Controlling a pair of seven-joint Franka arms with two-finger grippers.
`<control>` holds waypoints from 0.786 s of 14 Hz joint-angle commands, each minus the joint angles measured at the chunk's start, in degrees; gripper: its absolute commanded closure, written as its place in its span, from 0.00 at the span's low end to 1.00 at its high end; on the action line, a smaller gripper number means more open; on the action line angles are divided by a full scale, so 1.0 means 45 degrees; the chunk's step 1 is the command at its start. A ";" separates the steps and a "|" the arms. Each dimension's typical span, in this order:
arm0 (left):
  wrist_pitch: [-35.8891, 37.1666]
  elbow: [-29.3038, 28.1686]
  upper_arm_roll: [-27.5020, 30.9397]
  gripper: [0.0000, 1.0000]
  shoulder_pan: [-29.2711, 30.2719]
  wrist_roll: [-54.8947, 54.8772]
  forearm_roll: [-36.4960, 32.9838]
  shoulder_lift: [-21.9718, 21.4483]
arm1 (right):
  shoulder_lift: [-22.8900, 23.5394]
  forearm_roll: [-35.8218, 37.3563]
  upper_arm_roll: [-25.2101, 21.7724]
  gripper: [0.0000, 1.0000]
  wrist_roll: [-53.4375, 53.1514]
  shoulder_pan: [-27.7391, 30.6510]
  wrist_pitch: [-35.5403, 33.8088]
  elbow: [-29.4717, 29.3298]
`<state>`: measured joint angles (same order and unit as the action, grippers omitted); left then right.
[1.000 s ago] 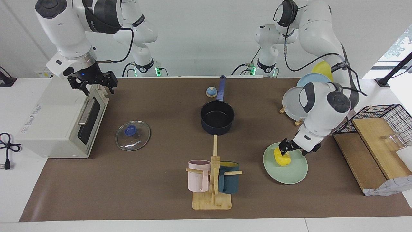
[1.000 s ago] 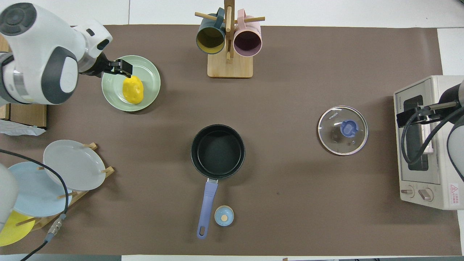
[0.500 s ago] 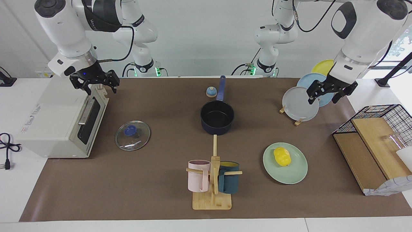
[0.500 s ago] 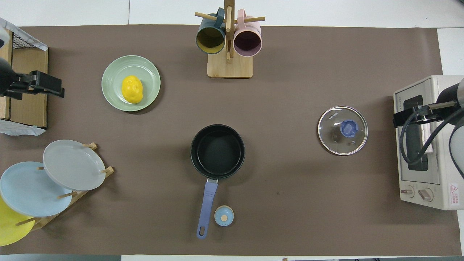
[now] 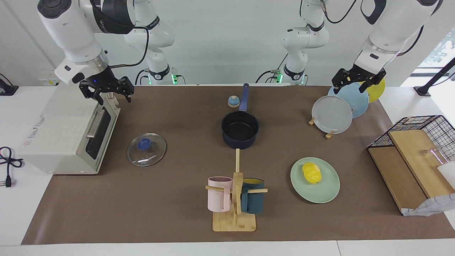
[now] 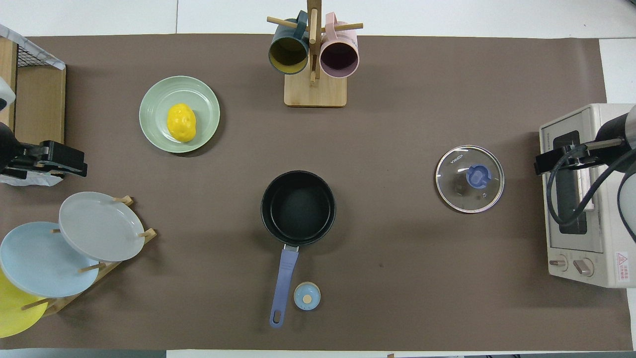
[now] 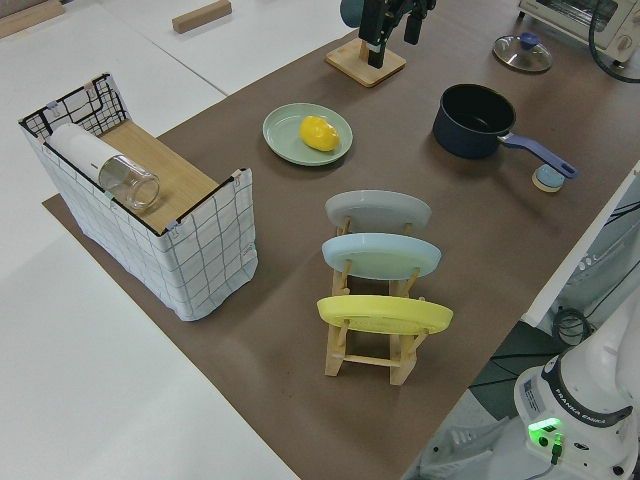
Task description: Transfer potato from pot to plate
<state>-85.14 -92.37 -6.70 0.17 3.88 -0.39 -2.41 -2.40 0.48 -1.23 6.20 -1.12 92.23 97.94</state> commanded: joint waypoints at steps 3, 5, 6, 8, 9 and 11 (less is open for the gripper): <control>-0.0240 0.0155 0.0511 0.00 -0.0408 0.0153 0.0768 -0.0441 | -0.0013 -0.0243 0.0039 0.00 -0.0010 0.0093 -0.0163 -0.0124; -0.0337 0.0020 0.0531 0.00 -0.0408 0.0115 0.0791 -0.0480 | -0.0013 -0.0224 0.0039 0.00 0.0029 0.0093 -0.0163 -0.0124; -0.0337 0.0019 0.0531 0.00 -0.0408 0.0114 0.0791 -0.0480 | -0.0013 -0.0224 0.0039 0.00 0.0010 0.0093 -0.0163 -0.0124; -0.0279 0.0019 0.0531 0.00 -0.0408 0.0095 0.0791 -0.0480 | -0.0013 -0.0224 0.0039 0.00 0.0010 0.0093 -0.0163 -0.0124; -0.0259 0.0019 0.0512 0.00 -0.0408 0.0095 0.0791 -0.0480 | -0.0013 -0.0224 0.0039 0.00 0.0010 0.0093 -0.0163 -0.0124; -0.0278 0.0000 0.0492 0.00 -0.0408 0.0075 0.0771 -0.0519 | -0.0013 -0.0224 0.0039 0.00 0.0010 0.0093 -0.0163 -0.0124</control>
<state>-85.97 -91.61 -5.45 -0.53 3.97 2.41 -3.91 -2.40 0.31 -1.23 6.20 -1.12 92.23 97.92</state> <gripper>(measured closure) 0.000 0.000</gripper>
